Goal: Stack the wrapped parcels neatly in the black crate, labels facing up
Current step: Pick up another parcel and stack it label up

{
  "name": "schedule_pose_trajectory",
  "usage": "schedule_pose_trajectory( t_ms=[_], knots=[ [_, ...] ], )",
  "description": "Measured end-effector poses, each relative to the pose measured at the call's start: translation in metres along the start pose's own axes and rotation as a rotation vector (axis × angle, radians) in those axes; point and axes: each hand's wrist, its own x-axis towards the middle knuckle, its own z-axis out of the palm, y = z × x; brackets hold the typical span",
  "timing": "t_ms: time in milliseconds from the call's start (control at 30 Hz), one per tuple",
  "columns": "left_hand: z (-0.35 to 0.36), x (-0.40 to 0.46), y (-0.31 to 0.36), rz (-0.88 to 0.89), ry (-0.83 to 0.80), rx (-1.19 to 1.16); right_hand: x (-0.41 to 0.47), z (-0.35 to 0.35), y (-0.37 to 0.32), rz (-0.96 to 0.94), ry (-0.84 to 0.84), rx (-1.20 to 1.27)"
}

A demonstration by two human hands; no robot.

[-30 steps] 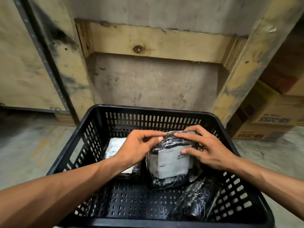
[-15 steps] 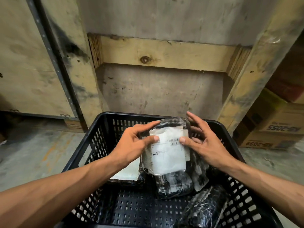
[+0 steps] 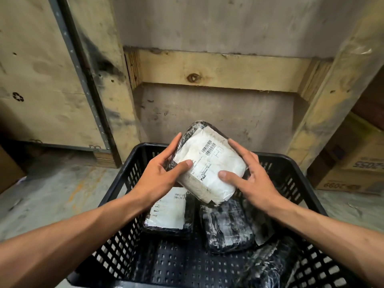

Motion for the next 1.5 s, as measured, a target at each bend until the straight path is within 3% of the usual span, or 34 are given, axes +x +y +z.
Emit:
schedule_pose_trajectory(
  t_ms=[133,300,433,600,733,933,1200,1500],
  knots=[
    [-0.008,-0.002,-0.001,0.034,-0.035,0.097,-0.002,0.001,-0.001,0.036,-0.026,0.003],
    [-0.001,0.005,0.002,0.058,0.191,-0.041,-0.002,0.005,-0.004,0.062,-0.008,0.088],
    [-0.004,0.016,0.014,0.126,0.284,0.064,-0.016,0.022,-0.003,0.116,-0.091,0.137],
    [-0.018,-0.007,0.011,-0.025,-0.014,0.470,-0.021,0.043,-0.002,0.200,0.023,0.387],
    [-0.031,-0.020,0.004,-0.157,-0.138,0.319,-0.019,0.043,0.007,0.338,0.026,0.542],
    [-0.051,-0.024,-0.001,-0.254,-0.188,0.250,-0.012,0.042,0.016,0.363,-0.247,0.230],
    [-0.057,-0.020,-0.014,-0.473,-0.264,0.419,-0.002,0.064,0.040,0.473,-0.320,0.036],
    [-0.048,-0.010,-0.049,-0.622,-0.033,0.454,-0.005,0.102,0.060,0.516,-0.267,-0.013]
  ],
)
